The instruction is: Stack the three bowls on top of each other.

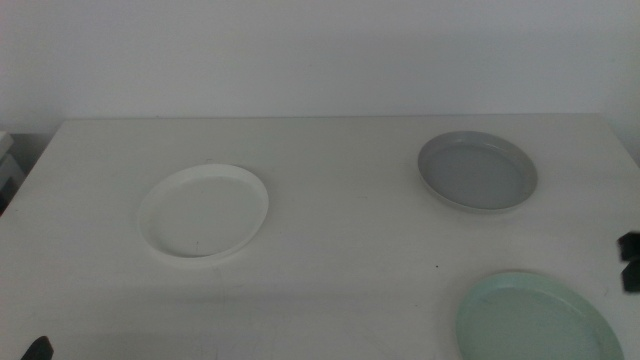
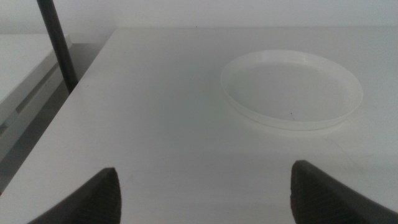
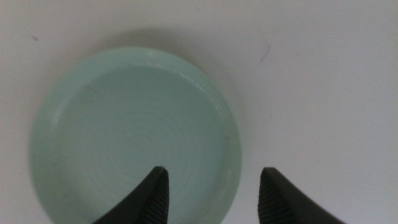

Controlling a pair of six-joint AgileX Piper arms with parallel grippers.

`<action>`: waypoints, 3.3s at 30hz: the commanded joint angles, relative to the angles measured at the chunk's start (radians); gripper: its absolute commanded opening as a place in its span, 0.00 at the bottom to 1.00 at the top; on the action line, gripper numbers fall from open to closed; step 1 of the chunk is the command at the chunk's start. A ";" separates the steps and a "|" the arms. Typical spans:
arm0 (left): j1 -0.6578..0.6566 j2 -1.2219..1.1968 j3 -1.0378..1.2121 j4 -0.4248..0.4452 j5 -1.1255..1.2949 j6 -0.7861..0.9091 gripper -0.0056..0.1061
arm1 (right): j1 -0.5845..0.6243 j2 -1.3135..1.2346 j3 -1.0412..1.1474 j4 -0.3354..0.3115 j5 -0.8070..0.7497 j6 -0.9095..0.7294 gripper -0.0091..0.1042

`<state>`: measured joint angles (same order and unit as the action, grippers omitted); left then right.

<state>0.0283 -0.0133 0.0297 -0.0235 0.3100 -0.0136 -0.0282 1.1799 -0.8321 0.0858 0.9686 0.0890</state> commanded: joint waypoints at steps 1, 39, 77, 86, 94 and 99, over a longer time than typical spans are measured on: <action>0.002 -0.014 -0.003 0.000 -0.073 -0.011 0.99 | -0.007 0.037 0.013 0.001 -0.054 -0.010 0.42; 0.002 -0.014 -0.003 0.000 -0.073 -0.011 0.99 | 0.173 0.217 -0.051 -0.001 -0.100 0.177 0.08; 0.002 -0.014 -0.003 0.000 -0.073 -0.011 0.99 | 0.583 0.724 -0.425 0.068 -0.015 0.238 0.09; 0.002 -0.014 -0.003 0.000 -0.073 -0.011 0.99 | 0.582 0.704 -0.425 0.050 0.010 0.238 0.40; 0.002 -0.014 -0.003 0.000 -0.073 -0.011 0.99 | 0.523 0.529 -0.508 -0.014 0.063 0.209 0.62; 0.002 -0.014 -0.003 0.000 -0.073 -0.011 0.99 | 0.385 0.526 -0.663 -0.077 0.140 0.179 0.62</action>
<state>0.0283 -0.0133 0.0299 -0.0235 0.3100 -0.0136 0.4043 1.7477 -1.4339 0.0488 1.0912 0.2900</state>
